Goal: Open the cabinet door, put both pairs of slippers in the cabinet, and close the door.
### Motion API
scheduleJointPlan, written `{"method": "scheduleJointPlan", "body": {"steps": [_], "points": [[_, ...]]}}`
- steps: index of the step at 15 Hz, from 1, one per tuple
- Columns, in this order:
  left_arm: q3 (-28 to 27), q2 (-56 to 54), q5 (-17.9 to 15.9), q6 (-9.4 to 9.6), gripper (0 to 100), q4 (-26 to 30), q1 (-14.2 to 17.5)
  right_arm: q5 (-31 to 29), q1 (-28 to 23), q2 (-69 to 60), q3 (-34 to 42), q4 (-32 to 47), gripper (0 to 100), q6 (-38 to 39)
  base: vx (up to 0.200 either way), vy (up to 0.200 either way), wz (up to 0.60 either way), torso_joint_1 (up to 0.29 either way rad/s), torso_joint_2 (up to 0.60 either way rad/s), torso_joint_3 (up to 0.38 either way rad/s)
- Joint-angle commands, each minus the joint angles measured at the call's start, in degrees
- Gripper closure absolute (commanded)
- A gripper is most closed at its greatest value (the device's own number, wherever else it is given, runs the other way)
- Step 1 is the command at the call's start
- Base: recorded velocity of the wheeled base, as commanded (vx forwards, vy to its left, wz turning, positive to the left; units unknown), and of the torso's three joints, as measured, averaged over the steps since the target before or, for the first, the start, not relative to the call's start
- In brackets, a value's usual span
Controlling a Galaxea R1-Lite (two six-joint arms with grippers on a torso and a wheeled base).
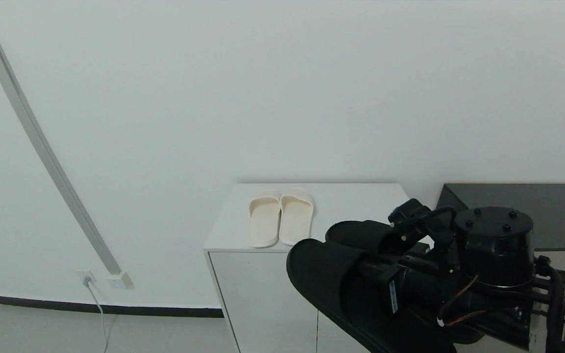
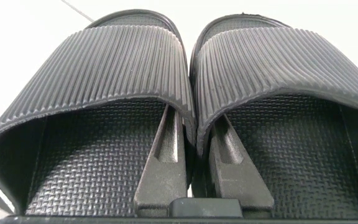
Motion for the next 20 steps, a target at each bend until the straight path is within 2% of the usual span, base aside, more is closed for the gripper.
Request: {"method": "scheduleJointPlan", "body": {"steps": [1,4,8,9,20], "points": [[0.00,0.01,0.04,0.01,100,0.00,0.01,-0.01,0.02,-0.82,0.59,-0.07,100,0.02,0.000,0.000,0.00,0.000,0.00,0.000],[0.00,0.01,0.04,0.01,100,0.00,0.01,-0.01,0.10,-1.08,1.12,-0.07,100,0.02,0.000,0.000,0.00,-0.024,0.04,0.032],[0.00,0.01,-0.13,-0.08,100,0.09,0.01,-0.01,0.19,-1.08,1.21,0.02,100,-0.07,0.000,0.000,0.00,-0.138,0.33,0.171],[0.00,0.01,-0.13,-0.08,0,0.09,0.01,-0.01,0.19,-0.99,1.21,0.02,100,-0.60,0.000,0.000,0.00,-0.163,0.33,0.193],[0.00,0.01,-0.13,-0.26,0,0.09,0.01,0.07,0.37,-0.99,1.91,-0.07,100,-1.13,0.000,0.000,0.00,-0.162,0.37,0.205]]}}
